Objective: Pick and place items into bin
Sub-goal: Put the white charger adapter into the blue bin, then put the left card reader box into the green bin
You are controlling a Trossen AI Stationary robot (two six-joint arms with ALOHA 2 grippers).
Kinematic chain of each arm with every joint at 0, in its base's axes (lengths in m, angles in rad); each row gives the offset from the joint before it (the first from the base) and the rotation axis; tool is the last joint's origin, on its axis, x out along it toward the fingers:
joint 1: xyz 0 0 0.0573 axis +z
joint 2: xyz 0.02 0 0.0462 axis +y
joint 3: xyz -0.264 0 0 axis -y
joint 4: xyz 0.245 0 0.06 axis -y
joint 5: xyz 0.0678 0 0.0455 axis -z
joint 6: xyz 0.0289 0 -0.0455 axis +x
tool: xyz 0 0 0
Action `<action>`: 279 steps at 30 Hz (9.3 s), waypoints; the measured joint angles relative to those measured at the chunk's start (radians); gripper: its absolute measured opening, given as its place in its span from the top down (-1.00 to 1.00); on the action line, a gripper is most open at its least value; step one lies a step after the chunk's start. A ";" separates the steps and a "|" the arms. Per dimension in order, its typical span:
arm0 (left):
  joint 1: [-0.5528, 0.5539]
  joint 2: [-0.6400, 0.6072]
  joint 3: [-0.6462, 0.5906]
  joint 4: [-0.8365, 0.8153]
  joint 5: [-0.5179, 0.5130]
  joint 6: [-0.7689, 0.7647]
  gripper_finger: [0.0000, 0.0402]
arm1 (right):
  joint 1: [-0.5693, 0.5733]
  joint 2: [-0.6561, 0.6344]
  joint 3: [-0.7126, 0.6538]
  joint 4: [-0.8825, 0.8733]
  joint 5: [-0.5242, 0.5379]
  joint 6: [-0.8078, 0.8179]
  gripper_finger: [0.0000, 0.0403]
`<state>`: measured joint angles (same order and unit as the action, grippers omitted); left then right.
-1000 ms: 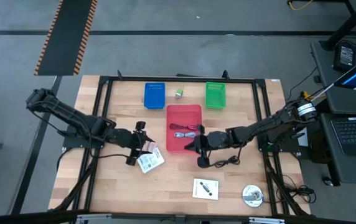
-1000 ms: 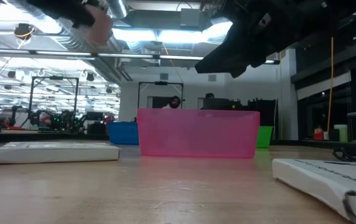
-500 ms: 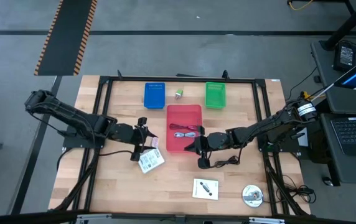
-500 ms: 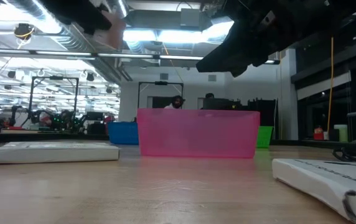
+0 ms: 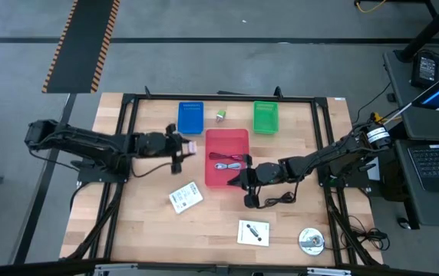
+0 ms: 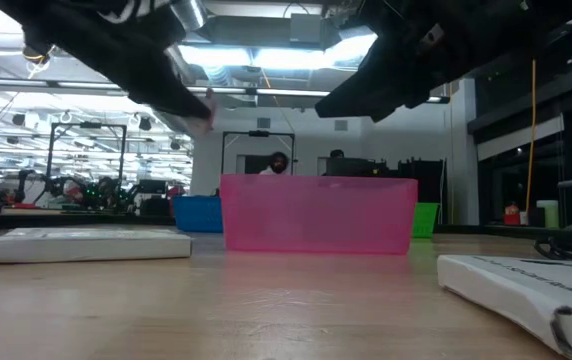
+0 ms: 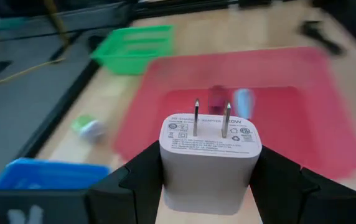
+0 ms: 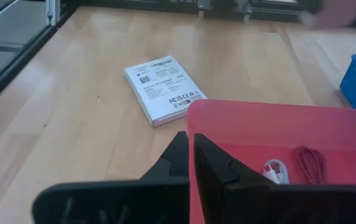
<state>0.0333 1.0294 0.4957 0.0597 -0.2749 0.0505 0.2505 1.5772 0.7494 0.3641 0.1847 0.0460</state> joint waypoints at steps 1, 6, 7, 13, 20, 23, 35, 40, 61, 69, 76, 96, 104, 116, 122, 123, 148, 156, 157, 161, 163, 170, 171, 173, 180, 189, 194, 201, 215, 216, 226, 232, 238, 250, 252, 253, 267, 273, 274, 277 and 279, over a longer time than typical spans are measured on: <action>0.028 0.000 0.000 -0.001 0.006 0.000 0.05 | -0.005 0.000 0.000 0.000 0.000 -0.003 0.97; 0.146 0.000 0.000 0.001 0.001 -0.001 0.05 | -0.032 0.000 0.000 0.000 0.001 -0.006 0.97; 0.170 0.000 0.000 0.005 -0.012 -0.005 0.05 | -0.039 0.000 0.000 0.000 0.001 -0.006 0.97; 0.294 0.000 -0.001 0.067 -0.047 -0.011 0.05 | -0.075 0.000 0.000 0.001 0.001 -0.024 0.97; 0.390 0.001 0.002 0.091 -0.043 -0.047 0.05 | -0.108 0.000 0.000 0.002 0.001 -0.086 0.97; 0.421 0.019 0.023 0.070 -0.020 -0.075 0.05 | -0.126 0.000 0.000 0.004 0.000 -0.110 0.97; 0.521 0.306 0.303 -0.215 -0.019 -0.026 0.05 | -0.211 0.000 0.000 0.027 0.001 -0.161 0.97; 0.563 0.413 0.455 -0.405 -0.002 0.023 0.05 | -0.228 0.000 0.000 0.002 0.000 -0.160 0.97; 0.596 0.594 0.541 -0.463 0.120 0.041 0.05 | -0.248 0.000 0.000 -0.035 -0.001 -0.160 0.97; 0.582 0.670 0.541 -0.462 0.121 0.042 0.00 | -0.248 0.000 0.000 -0.040 -0.001 -0.160 0.97; 0.576 0.685 0.541 -0.473 0.124 0.050 -0.08 | -0.248 0.000 0.000 -0.041 0.000 -0.160 0.97; 0.576 0.685 0.541 -0.473 0.113 0.085 -0.13 | -0.248 0.000 0.000 -0.041 0.000 -0.160 0.97; 0.560 0.610 0.568 -0.489 0.119 0.106 -0.05 | -0.247 0.000 0.000 -0.041 0.000 -0.160 0.97; 0.414 0.249 0.577 -0.527 0.119 0.100 0.54 | -0.247 0.000 0.000 -0.041 -0.001 -0.160 0.97; 0.295 0.081 0.558 -0.536 0.123 0.001 0.81 | -0.237 0.000 0.000 -0.019 0.001 -0.160 0.97; 0.275 0.061 0.551 -0.539 0.130 -0.015 0.85 | -0.232 0.000 0.000 -0.008 0.001 -0.160 0.97; -0.322 0.114 0.356 -0.452 0.188 -0.243 0.99 | 0.094 0.000 0.057 0.029 0.163 -0.109 0.99; -0.543 0.278 0.357 -0.296 0.136 -0.342 0.99 | 0.151 0.000 0.059 0.027 0.163 -0.013 0.99; -0.560 0.290 0.357 -0.306 0.125 -0.365 0.99 | 0.154 0.000 0.059 0.030 0.163 -0.001 0.99; -0.605 0.302 0.357 -0.399 0.083 -0.518 0.98 | 0.166 0.001 0.071 0.034 0.163 0.039 0.99; -0.622 0.302 0.357 -0.458 0.055 -0.585 0.98 | 0.173 0.015 0.094 0.034 0.165 0.051 0.99; -0.655 0.302 0.358 -0.607 0.027 -0.714 0.98 | 0.182 0.168 0.298 -0.110 0.164 -0.028 0.99; -0.659 0.302 0.358 -0.625 0.019 -0.723 0.98 | 0.182 0.196 0.339 -0.163 0.164 -0.029 0.99; -0.668 0.302 0.358 -0.666 -0.001 -0.747 0.99 | 0.182 0.248 0.422 -0.288 0.163 -0.030 0.99; -0.705 0.304 0.358 -0.792 -0.071 -0.821 0.99 | 0.189 0.404 0.639 -0.526 0.162 -0.107 0.92; -0.712 0.406 0.358 -0.806 -0.065 -0.821 0.98 | 0.199 0.438 0.710 -0.527 0.165 -0.237 0.52; -0.712 0.473 0.358 -0.816 -0.056 -0.780 0.98 | 0.205 0.438 0.706 -0.525 0.176 -0.235 0.23; -0.686 0.484 0.358 -0.819 -0.064 -0.750 0.98 | 0.212 0.438 0.703 -0.561 0.301 -0.260 0.01; -0.651 0.484 0.357 -0.819 -0.049 -0.744 0.98 | 0.212 0.438 0.703 -0.566 0.308 -0.230 0.04; -0.651 0.484 0.357 -0.819 -0.049 -0.745 0.98 | 0.212 0.438 0.703 -0.569 0.308 -0.230 0.04; -0.651 0.484 0.311 -0.777 -0.039 -0.781 0.99 | 0.212 0.438 0.702 -0.569 0.308 -0.226 0.04; -0.651 0.484 0.312 -0.759 -0.039 -0.774 0.99 | 0.211 0.438 0.702 -0.568 0.308 -0.226 0.04; -0.651 0.489 0.312 -0.754 -0.039 -0.772 0.99 | 0.211 0.438 0.702 -0.568 0.308 -0.225 0.04; -0.632 0.560 0.316 -0.748 -0.028 -0.770 1.00 | 0.211 0.438 0.702 -0.570 0.307 -0.204 0.04; -0.632 0.560 0.316 -0.748 -0.029 -0.769 0.99 | 0.211 0.438 0.702 -0.570 0.307 -0.204 0.04; -0.632 0.560 0.316 -0.748 -0.029 -0.770 0.99 | 0.211 0.438 0.701 -0.570 0.307 -0.204 0.04; -0.632 0.562 0.314 -0.747 -0.019 -0.797 1.00 | 0.213 0.510 0.701 -0.509 0.319 -0.212 0.04; -0.631 0.563 0.313 -0.746 -0.018 -0.799 1.00 | 0.219 0.580 0.720 -0.458 0.420 -0.267 0.04; -0.631 0.563 0.313 -0.746 -0.018 -0.799 1.00 | 0.221 0.593 0.734 -0.458 0.425 -0.286 0.04; -0.631 0.563 0.312 -0.745 -0.018 -0.800 0.99 | 0.231 0.636 0.787 -0.460 0.428 -0.327 0.04; -0.631 0.563 0.312 -0.745 -0.018 -0.799 0.99 | 0.234 0.672 0.825 -0.493 0.428 -0.343 0.04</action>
<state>-0.5980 1.5925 0.8082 -0.6849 -0.2928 -0.7488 0.4845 2.2495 1.5746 -0.1293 0.6129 -0.2966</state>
